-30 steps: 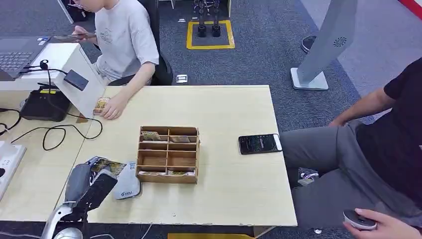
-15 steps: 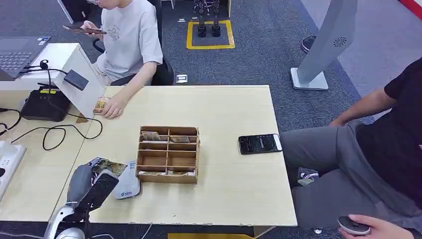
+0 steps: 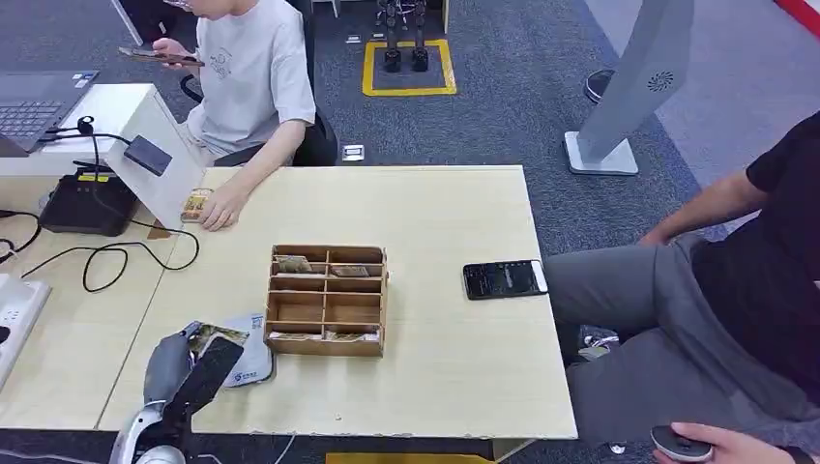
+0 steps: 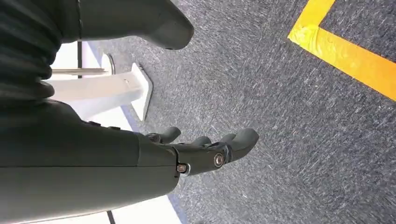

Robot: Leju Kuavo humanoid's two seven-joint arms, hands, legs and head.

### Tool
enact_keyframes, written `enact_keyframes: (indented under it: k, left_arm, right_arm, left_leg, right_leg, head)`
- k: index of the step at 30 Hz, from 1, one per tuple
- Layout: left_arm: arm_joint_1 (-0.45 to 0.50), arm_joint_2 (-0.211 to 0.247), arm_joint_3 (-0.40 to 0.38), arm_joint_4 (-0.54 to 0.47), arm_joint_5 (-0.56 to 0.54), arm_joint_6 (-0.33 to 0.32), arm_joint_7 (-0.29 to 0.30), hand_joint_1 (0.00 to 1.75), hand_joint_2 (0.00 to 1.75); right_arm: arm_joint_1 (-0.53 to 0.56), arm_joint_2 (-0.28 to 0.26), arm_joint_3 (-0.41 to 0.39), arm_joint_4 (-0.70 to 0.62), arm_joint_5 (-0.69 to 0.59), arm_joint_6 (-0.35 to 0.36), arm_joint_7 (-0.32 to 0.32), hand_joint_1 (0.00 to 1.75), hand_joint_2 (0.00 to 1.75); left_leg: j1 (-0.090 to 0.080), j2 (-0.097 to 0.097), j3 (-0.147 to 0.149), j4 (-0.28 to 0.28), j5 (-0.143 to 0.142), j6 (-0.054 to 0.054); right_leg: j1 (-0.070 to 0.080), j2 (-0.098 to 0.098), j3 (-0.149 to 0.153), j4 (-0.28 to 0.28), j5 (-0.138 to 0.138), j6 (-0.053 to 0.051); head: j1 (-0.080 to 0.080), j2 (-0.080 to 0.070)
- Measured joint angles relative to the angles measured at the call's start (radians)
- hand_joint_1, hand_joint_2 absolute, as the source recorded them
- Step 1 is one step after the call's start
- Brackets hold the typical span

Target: Pass the card to the sensor for recognition and then transmit it.

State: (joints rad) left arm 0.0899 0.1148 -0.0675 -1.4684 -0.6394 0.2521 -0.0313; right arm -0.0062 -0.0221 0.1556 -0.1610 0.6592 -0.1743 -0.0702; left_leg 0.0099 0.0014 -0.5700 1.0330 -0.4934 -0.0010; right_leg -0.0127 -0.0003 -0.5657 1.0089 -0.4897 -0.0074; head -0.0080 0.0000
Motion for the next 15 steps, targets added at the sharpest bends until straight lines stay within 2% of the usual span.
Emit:
enact_keyframes:
  k: [15]
  left_arm:
    - [-0.046,-0.029,0.031,0.1,-0.001,0.01,-0.002,1.75,1.75]
  right_arm:
    - [0.0,0.002,-0.013,0.0,0.005,-0.002,-0.004,0.0,1.75]
  left_leg:
    - [0.0,0.0,0.0,0.0,0.0,0.0]
  right_leg:
    - [0.0,0.0,0.0,0.0,0.0,0.0]
  head:
    - [0.0,0.0]
